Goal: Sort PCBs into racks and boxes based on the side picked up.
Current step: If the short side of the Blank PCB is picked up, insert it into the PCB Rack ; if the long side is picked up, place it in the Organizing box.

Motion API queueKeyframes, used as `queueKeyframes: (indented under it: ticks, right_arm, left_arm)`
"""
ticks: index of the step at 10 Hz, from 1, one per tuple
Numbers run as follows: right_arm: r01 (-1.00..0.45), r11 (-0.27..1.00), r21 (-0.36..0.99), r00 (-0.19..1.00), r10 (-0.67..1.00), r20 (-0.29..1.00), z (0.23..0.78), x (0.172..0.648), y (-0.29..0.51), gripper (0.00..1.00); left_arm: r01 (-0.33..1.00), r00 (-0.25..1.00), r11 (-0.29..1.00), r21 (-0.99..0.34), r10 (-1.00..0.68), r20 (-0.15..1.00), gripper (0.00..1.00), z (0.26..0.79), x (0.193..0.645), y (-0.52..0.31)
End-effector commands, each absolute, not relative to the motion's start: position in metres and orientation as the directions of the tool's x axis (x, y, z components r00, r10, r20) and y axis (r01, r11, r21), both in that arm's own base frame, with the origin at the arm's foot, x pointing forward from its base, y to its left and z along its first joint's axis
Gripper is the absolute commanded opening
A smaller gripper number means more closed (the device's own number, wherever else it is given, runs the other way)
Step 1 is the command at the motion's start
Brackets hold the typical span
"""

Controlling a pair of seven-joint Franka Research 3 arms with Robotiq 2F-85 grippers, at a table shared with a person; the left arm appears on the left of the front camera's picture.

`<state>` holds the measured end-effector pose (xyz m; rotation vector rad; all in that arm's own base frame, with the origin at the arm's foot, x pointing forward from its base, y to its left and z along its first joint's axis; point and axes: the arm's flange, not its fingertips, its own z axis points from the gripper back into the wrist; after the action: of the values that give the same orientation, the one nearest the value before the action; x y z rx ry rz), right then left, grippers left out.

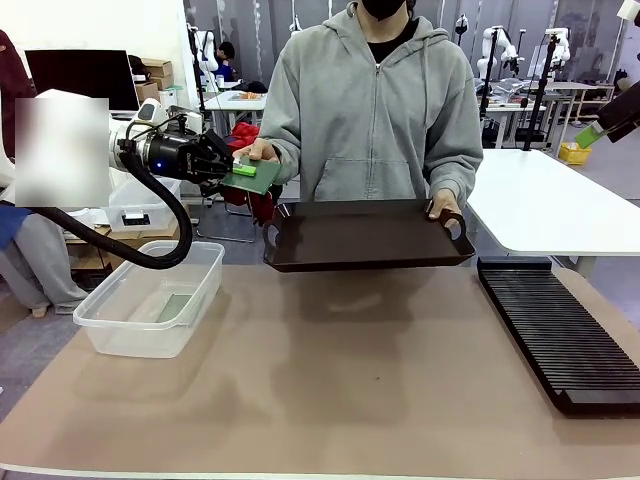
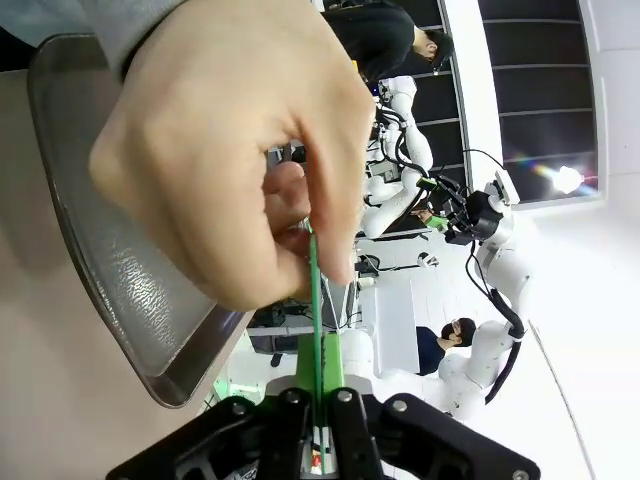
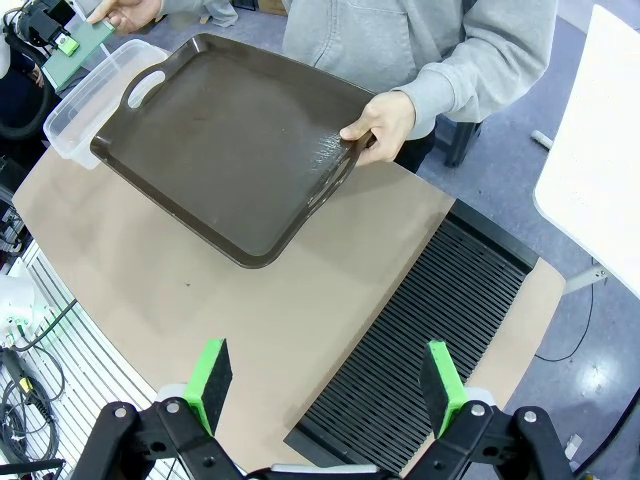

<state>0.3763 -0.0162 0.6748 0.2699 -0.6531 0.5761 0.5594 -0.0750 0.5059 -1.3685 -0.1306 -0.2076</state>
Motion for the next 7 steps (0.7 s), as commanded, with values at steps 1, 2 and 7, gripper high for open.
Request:
queueKeyframes:
  ticks: [1, 2, 7]
  right_arm:
    - [-0.582, 0.811, 0.060, 0.647, 0.417, 0.638, 0.6736, 0.3764, -0.0158, 1.00]
    - [-0.582, 0.811, 0.060, 0.647, 0.417, 0.638, 0.6736, 0.3764, -0.0158, 1.00]
    - [-0.582, 0.811, 0.060, 0.647, 0.417, 0.638, 0.6736, 0.3764, -0.0158, 1.00]
  left_arm:
    - [0.224, 0.974, 0.187, -0.956, -0.070, 0.214, 0.00, 0.5059, 0.5596, -0.0749]
    - [0.224, 0.974, 0.187, -0.956, -0.070, 0.214, 0.00, 0.5059, 0.5596, -0.0749]
    - [0.224, 0.974, 0.187, -0.956, -0.070, 0.214, 0.00, 0.5059, 0.5596, -0.0749]
